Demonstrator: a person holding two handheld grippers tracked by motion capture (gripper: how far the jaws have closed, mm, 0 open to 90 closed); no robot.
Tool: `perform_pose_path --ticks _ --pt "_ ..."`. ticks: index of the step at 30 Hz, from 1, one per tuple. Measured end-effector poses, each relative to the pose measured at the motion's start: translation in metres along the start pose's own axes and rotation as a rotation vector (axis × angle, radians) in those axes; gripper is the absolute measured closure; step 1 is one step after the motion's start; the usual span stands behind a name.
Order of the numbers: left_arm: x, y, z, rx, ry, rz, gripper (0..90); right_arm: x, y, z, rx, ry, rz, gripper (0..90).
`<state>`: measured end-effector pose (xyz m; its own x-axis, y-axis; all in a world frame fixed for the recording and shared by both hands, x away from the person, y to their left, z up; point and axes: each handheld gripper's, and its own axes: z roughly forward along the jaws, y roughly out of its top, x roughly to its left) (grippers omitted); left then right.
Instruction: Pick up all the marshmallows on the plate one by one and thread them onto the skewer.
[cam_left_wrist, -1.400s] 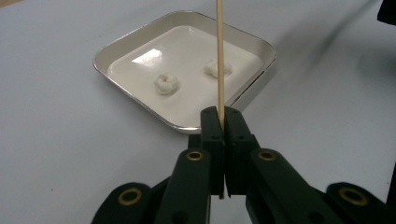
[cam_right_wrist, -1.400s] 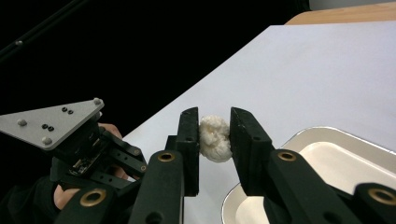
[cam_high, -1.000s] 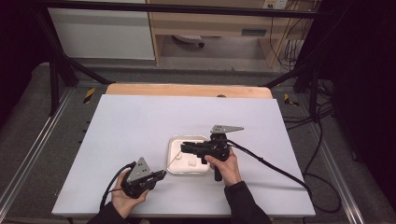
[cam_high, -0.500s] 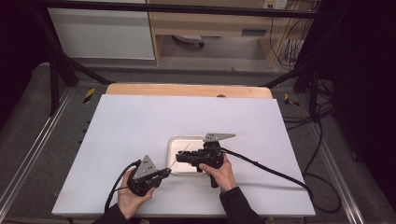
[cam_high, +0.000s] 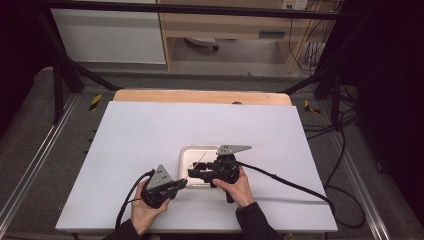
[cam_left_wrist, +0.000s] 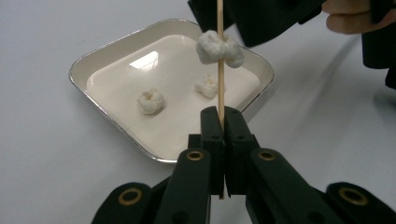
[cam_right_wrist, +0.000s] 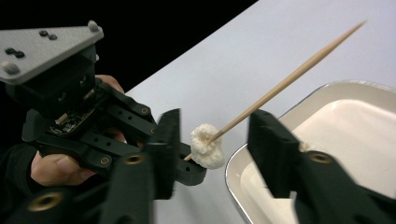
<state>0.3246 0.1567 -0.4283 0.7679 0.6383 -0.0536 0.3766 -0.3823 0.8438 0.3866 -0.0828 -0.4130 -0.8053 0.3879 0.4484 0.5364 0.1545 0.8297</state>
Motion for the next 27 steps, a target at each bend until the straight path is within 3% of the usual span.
perform_pose_path --ticks 5,14,20,23,27 --pt "0.005 -0.003 -0.007 -0.003 0.003 -0.013 88.1 0.002 0.006 -0.010 0.003 -0.092 -0.070 29.1" --pt "0.014 -0.010 -0.023 0.003 0.012 -0.027 88.1 -0.003 0.006 -0.013 0.081 -0.210 -0.165 11.9" --pt "0.018 -0.014 -0.029 0.015 0.015 -0.034 88.0 -0.009 0.002 -0.010 0.157 -0.293 -0.220 10.3" --pt "0.019 -0.015 -0.029 0.021 0.013 -0.033 88.0 -0.013 -0.002 -0.006 0.194 -0.316 -0.245 12.8" --pt "0.020 -0.017 -0.028 0.030 0.011 -0.037 88.0 -0.018 -0.008 0.000 0.228 -0.332 -0.244 18.3"
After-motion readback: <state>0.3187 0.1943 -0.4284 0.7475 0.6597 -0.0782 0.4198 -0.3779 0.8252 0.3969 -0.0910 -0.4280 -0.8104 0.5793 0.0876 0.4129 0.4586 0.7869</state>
